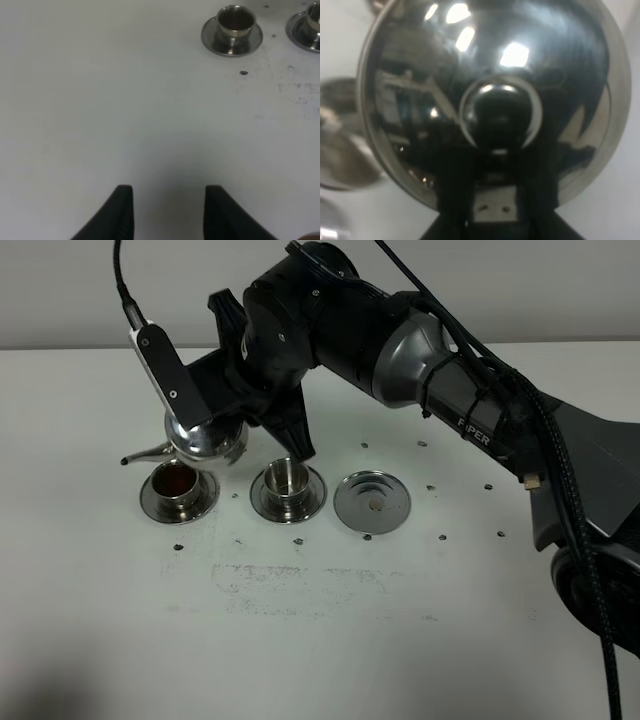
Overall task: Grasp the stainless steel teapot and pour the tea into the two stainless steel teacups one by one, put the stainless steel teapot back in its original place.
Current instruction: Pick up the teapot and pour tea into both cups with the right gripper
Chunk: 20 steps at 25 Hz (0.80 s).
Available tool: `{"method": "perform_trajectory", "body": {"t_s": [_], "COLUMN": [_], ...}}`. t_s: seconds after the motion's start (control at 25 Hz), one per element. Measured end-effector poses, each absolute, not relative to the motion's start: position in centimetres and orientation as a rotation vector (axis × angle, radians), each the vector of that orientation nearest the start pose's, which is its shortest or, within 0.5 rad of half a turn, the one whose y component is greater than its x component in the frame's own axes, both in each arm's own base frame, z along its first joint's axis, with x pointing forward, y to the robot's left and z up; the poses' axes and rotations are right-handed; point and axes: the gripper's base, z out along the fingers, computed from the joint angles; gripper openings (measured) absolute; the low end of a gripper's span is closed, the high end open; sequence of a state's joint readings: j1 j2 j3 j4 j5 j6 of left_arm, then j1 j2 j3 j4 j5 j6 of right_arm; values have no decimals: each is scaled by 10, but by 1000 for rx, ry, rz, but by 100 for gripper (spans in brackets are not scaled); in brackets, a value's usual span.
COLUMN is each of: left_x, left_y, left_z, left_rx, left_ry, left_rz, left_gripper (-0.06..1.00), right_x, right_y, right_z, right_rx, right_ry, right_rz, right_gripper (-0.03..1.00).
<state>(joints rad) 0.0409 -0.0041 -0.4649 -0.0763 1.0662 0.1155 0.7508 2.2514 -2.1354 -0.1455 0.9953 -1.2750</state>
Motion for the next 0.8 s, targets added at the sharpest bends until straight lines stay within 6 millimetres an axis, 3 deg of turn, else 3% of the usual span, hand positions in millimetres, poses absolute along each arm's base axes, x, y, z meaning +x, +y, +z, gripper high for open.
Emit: {"method": "perform_trajectory", "body": {"t_s": [0.36,0.8], "left_x": [-2,-2], "left_y": [-6,-6], "left_z": [267,267], "left_rx": [80,80], "left_ry": [2077,2077], "left_rz": [4,4], "left_gripper": [38,38], "right_x": [330,321], "right_y": [357,368], "right_z": [220,188], "right_rx": [-2051,-1875], "right_ry": [1832,2101], "right_rz": [-16,58], "right_gripper": [18,18]}}
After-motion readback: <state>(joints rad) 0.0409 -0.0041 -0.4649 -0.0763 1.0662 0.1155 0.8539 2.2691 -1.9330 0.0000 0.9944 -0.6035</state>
